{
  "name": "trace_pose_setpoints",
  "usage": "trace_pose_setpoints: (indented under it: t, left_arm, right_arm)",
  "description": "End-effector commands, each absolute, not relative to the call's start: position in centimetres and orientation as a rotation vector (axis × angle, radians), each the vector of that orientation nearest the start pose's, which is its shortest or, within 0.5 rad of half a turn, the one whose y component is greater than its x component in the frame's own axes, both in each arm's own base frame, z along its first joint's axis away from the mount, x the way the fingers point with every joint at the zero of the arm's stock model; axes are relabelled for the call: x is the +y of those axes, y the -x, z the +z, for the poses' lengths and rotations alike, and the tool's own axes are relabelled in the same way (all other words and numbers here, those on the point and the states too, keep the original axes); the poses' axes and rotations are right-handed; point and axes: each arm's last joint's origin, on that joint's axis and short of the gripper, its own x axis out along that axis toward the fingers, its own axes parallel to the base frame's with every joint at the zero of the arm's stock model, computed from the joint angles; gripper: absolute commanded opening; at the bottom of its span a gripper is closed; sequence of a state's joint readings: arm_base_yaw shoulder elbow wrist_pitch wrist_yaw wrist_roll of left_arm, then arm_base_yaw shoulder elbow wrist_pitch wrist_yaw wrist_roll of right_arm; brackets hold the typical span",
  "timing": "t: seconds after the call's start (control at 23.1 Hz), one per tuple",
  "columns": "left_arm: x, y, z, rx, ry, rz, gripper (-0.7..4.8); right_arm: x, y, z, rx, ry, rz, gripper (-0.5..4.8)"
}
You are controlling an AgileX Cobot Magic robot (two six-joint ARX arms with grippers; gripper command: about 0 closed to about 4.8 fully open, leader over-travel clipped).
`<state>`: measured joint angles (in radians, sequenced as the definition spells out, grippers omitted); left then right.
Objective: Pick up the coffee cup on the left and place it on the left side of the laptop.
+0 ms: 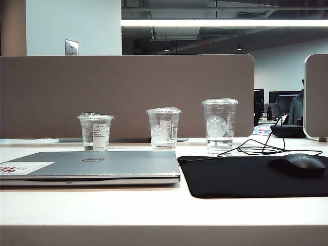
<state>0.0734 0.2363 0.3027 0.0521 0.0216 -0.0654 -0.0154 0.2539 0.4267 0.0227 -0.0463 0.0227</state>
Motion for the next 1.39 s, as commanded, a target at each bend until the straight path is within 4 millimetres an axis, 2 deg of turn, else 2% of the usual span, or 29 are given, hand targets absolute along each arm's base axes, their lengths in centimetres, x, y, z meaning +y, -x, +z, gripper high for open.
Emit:
trace_pose_setpoints:
  t: [0.04,0.22,0.48,0.61,0.82,1.04,1.21,1.26,1.34,1.39]
  left_arm:
    - [0.6,-11.7,27.3,-0.086,0.064,0.013,-0.05]
    - [0.0,-14.7,28.9,-0.043,0.088,-0.043,-0.05]
    - [-2.7,-18.2,29.2,0.01,0.086,-0.138,-0.05]
    - [-3.8,-20.0,28.6,0.064,0.08,-0.157,-0.05]
    - [-4.4,-22.7,27.2,0.085,0.078,-0.162,-0.05]
    - [-5.1,-25.4,24.4,0.14,0.113,-0.213,-0.05]
    - [-5.6,-27.3,22.0,0.18,0.124,-0.252,-0.05]
    - [-5.8,-27.9,21.3,0.187,0.125,-0.267,0.0]
    - [-6.0,-28.6,20.7,0.209,0.121,-0.274,0.52]
    - [-6.1,-29.1,20.5,0.222,0.12,-0.282,1.28]
  right_arm:
    - [0.3,-10.1,31.2,-0.187,-0.01,0.141,-0.03]
    - [0.7,-11.6,32.8,-0.152,-0.013,0.199,-0.04]
    - [2.9,-12.5,32.3,-0.086,-0.033,0.284,-0.05]
    - [4.7,-12.2,32.0,-0.05,-0.039,0.284,-0.05]
    - [7.3,-11.6,31.5,-0.001,-0.028,0.413,-0.05]
    - [9.2,-11.1,31.0,0.035,-0.011,0.541,-0.05]
    - [10.0,-11.2,30.7,0.059,0.001,0.579,-0.05]
    - [10.0,-11.2,30.7,0.06,0.001,0.58,-0.05]
    - [10.1,-11.2,30.6,0.061,0.002,0.581,-0.05]
    - [10.1,-11.2,30.6,0.061,0.002,0.581,-0.05]
